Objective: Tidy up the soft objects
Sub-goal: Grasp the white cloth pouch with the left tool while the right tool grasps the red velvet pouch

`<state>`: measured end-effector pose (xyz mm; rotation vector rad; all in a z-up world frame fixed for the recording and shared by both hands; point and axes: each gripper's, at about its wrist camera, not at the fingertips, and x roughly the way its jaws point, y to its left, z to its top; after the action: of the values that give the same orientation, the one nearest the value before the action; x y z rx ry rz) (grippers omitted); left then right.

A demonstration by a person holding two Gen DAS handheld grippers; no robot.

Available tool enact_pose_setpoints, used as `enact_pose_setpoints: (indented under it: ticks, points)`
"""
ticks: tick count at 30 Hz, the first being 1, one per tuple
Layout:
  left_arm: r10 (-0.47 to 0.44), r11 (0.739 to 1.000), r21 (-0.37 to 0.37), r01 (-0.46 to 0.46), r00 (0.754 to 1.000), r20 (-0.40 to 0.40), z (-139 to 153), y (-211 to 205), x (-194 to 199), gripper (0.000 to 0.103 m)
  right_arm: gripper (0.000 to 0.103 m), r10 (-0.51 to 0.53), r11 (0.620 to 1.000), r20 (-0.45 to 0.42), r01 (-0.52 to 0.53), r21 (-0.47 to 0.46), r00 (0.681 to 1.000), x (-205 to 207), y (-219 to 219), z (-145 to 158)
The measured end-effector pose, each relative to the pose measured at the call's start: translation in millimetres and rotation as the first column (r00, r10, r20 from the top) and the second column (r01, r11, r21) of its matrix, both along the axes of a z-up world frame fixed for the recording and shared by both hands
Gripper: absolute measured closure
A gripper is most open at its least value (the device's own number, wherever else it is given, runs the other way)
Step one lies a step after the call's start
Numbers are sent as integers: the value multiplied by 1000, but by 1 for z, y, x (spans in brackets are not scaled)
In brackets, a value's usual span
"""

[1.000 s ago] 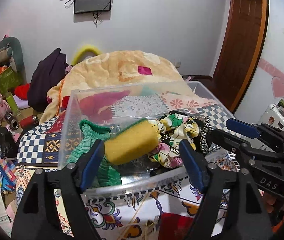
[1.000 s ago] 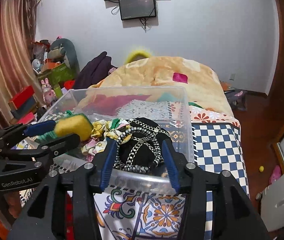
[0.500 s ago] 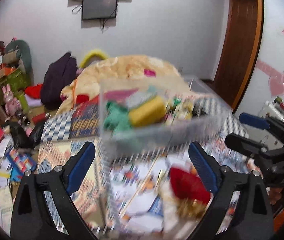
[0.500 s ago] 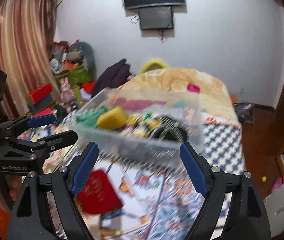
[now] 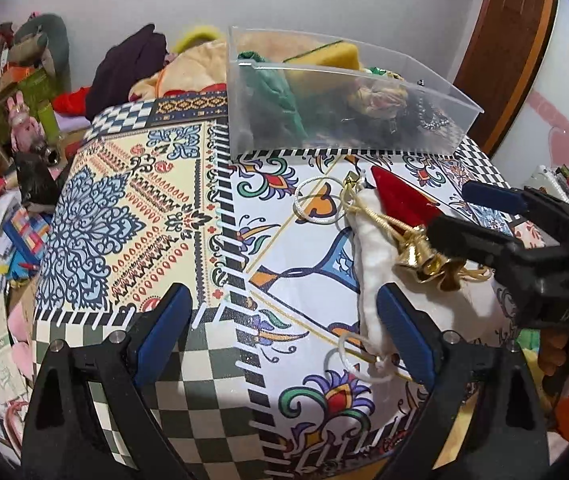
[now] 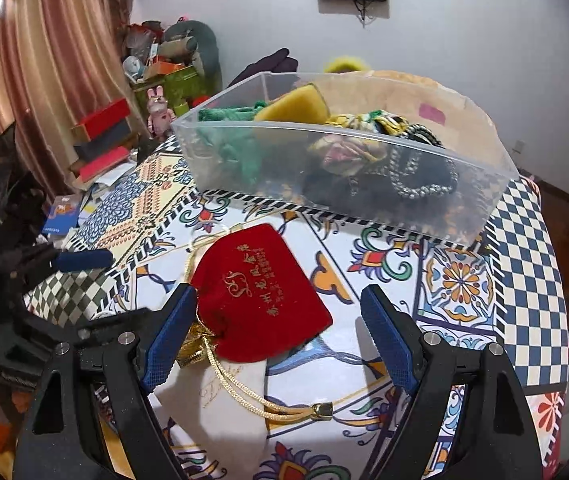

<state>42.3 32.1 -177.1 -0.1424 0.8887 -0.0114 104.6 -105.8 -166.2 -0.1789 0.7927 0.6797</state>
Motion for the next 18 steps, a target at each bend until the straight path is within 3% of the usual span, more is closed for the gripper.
enact_pose_setpoints:
  ticks: [7, 11, 18]
  points:
    - [-3, 999, 33, 3, 1000, 14, -2, -7, -1, 8, 22, -59, 998, 11, 59, 9, 998, -2, -24, 0]
    - [-2, 999, 32, 1, 1000, 14, -2, -5, 2, 8, 34, -124, 991, 32, 125, -51, 992, 6, -36, -3]
    - [2, 1000, 4, -2, 1000, 1, 3, -3, 6, 8, 33, -191, 981, 17, 191, -33, 981, 11, -65, 1]
